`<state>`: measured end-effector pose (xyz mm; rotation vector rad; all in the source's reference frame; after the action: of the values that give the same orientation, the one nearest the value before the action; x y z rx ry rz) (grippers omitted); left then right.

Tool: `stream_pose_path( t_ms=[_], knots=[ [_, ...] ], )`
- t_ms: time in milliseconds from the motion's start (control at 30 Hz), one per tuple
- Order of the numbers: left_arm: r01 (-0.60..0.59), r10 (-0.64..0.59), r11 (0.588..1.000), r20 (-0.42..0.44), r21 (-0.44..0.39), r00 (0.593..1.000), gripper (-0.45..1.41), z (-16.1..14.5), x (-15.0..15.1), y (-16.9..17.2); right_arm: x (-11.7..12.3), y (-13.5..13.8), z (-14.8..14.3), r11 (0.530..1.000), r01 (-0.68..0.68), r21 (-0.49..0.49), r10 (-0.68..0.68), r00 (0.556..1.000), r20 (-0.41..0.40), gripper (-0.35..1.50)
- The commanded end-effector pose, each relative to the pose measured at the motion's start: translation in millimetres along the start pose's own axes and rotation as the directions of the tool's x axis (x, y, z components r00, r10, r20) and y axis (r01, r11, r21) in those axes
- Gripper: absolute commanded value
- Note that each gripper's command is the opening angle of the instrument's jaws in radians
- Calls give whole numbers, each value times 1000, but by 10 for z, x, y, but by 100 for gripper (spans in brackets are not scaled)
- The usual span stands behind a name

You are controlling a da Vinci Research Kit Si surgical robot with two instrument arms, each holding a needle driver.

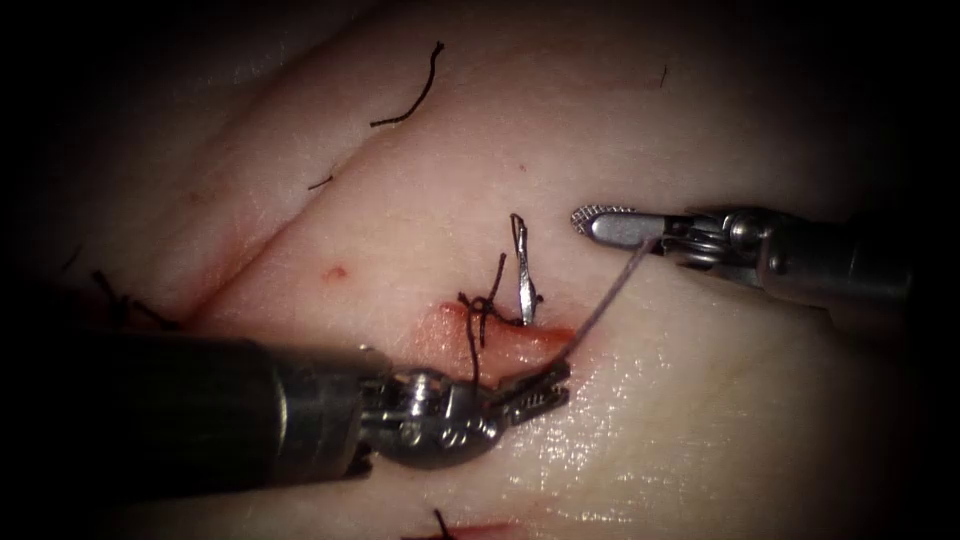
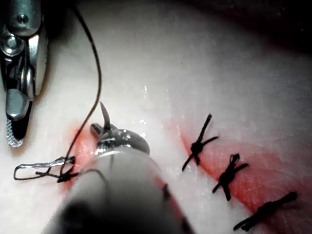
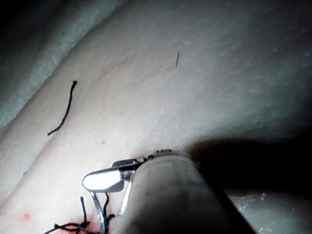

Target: Wound Closure

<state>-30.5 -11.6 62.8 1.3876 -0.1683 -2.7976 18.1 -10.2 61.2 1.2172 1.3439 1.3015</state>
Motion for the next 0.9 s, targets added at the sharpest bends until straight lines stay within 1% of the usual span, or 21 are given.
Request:
stream_pose_path(
  t_ms=[33, 100, 167, 233, 267, 333, 367, 433, 500, 533, 567, 633, 667, 700, 733, 833, 900],
  knots=[
    [18, -18, 1000, -31, -5, 999, -45, 5, 1, 2, 4, 4, 6, 1000, 2, 2, -2, 1000, 1, 111],
    [53, -56, 998, -86, -42, 995, -45, 3, 6, 5, 5, 4, 2, 1000, 13, 3, -13, 1000, 3, 106],
    [80, -89, 994, -127, -72, 988, -45, 1, 13, 9, 6, 4, -1, 1000, 30, 4, -30, 1000, 4, 106],
    [130, -149, 985, -185, -111, 971, -45, -2, 22, 11, 6, 4, -4, 998, 59, 7, -59, 998, 3, 99],
    [155, -179, 980, -211, -126, 961, -45, -4, 26, 12, 6, 4, -5, 997, 83, 8, -83, 997, 4, 86],
    [211, -250, 962, -253, -170, 935, -45, -9, 36, 12, 5, 3, -7, 992, 124, 10, -124, 992, 5, 69],
    [240, -287, 951, -268, -193, 920, -45, -11, 41, 12, 4, 3, -8, 988, 153, 11, -153, 988, 5, 64],
    [300, -365, 923, -299, -243, 882, -45, -16, 50, 11, 4, 2, -9, 975, 222, 13, -222, 975, 0, 64],
    [351, -437, 889, -315, -294, 843, -45, -21, 57, 12, 4, 2, -9, 946, 325, 4, -325, 945, 15, 64],
    [385, -490, 858, -318, -338, 812, -45, -25, 62, 13, 3, 2, -9, 908, 419, 4, -419, 908, 14, 64],
    [401, -518, 840, -317, -366, 795, -45, -27, 64, 15, 3, 2, -9, 892, 452, 4, -452, 892, 16, 63],
    [428, -559, 812, -317, -398, 766, -45, -30, 68, 18, 3, 2, -9, 838, 545, 5, -545, 837, 39, 63],
    [438, -577, 799, -318, -412, 752, -45, -31, 69, 19, 4, 2, -9, 801, 599, 17, -599, 799, 59, 63],
    [465, -620, 763, -306, -449, 722, -45, -35, 72, 23, 3, 2, -10, 748, 664, 25, -663, 744, 79, 39],
    [482, -646, 741, -300, -467, 702, -45, -37, 74, 24, 2, 2, -11, 723, 690, 29, -690, 719, 83, 27],
    [513, -703, 689, -297, -512, 647, -45, -43, 78, 26, -1, 0, -13, 706, 707, 36, -707, 702, 83, 12],
    [530, -738, 653, -298, -541, 606, -45, -48, 81, 26, -3, -2, -14, 707, 707, 38, -707, 702, 83, 10]
  ],
)
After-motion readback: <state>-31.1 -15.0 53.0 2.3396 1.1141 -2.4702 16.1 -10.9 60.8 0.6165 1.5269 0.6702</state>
